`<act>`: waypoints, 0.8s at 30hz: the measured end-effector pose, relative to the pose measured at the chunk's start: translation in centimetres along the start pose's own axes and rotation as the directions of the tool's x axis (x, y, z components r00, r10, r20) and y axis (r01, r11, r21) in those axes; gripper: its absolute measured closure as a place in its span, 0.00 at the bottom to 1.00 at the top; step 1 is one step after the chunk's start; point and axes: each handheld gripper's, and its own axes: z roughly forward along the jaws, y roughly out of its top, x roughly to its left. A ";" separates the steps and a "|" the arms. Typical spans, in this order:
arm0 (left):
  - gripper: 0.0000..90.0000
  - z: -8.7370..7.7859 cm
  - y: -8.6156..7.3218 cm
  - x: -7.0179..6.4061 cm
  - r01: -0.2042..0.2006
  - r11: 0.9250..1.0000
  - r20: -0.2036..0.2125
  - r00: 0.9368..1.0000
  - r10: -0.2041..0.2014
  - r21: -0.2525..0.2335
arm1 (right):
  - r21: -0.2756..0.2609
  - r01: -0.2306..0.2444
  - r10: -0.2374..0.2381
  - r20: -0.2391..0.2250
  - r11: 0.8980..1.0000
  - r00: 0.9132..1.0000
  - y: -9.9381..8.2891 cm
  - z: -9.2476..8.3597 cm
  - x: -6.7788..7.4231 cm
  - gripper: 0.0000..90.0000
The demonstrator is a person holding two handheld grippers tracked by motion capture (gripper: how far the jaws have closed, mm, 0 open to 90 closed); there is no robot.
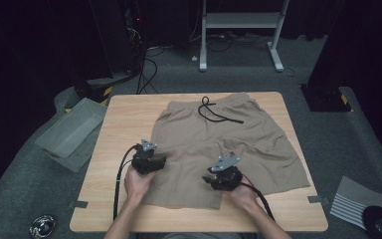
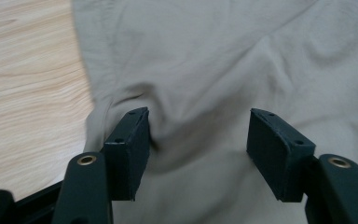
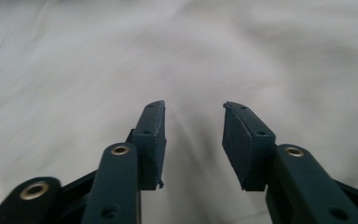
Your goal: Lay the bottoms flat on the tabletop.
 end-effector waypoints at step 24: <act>0.40 0.2 -0.6 0.6 0.037 0.999 -0.008 0.999 -0.037 -0.018 | 0.045 -0.074 0.069 0.096 0.996 0.993 -3.5 -1.8 -1.0 0.54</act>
